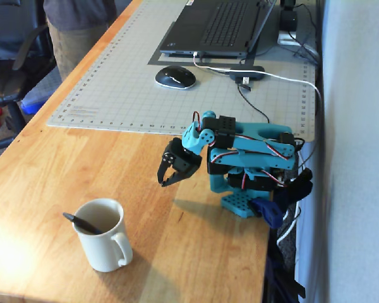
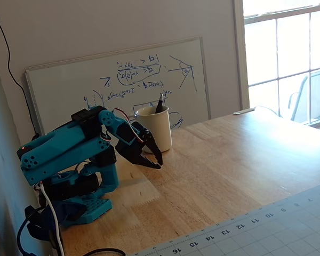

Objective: Grasp a pen and put it in a mug.

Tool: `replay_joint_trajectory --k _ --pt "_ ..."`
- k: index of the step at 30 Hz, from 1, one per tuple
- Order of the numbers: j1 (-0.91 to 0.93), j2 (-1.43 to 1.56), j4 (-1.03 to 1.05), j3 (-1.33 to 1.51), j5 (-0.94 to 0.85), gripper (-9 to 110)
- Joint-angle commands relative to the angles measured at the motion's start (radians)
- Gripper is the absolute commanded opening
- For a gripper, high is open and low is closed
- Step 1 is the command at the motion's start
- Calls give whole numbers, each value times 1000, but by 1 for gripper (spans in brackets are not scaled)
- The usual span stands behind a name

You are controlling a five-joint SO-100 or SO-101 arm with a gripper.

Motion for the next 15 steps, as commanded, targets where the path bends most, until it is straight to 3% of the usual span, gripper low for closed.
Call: replay_joint_trajectory --k 1,15 --pt "-3 28 6 -17 -107 1" --pt "2 29 147 -18 -140 1"
